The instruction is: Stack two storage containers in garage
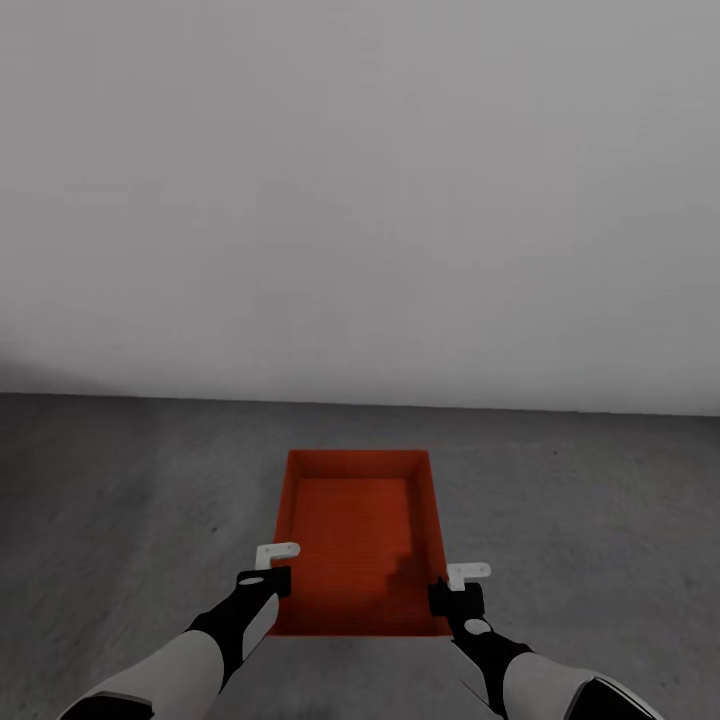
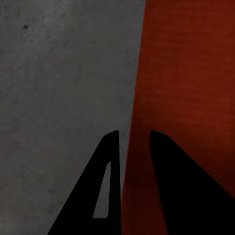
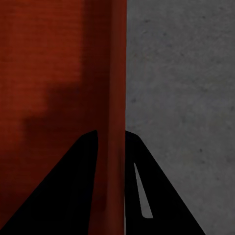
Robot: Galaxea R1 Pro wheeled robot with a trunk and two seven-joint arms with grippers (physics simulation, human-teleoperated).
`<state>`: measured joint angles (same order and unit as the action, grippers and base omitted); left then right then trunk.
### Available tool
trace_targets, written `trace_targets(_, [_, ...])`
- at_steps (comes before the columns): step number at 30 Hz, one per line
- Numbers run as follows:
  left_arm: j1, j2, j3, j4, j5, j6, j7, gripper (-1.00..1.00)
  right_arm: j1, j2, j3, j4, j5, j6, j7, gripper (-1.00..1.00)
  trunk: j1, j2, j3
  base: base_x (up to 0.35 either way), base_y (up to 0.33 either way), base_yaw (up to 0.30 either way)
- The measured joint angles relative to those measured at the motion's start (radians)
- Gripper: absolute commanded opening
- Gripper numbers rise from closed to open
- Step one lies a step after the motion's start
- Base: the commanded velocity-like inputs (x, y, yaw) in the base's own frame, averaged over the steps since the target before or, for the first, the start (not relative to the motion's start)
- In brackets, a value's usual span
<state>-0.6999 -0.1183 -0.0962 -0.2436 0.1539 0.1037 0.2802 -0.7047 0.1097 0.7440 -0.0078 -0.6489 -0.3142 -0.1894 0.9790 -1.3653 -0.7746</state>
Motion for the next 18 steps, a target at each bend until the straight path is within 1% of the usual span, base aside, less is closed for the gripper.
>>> trace_targets(18, [0.0, 0.0, -0.001, 0.0, 0.001, 0.0, 0.0, -1.0, 0.0, 0.0, 0.0, 0.0, 0.001, 0.0, 0.0, -1.0, 0.069, -0.126, -0.056, 0.0, 0.0, 0.0])
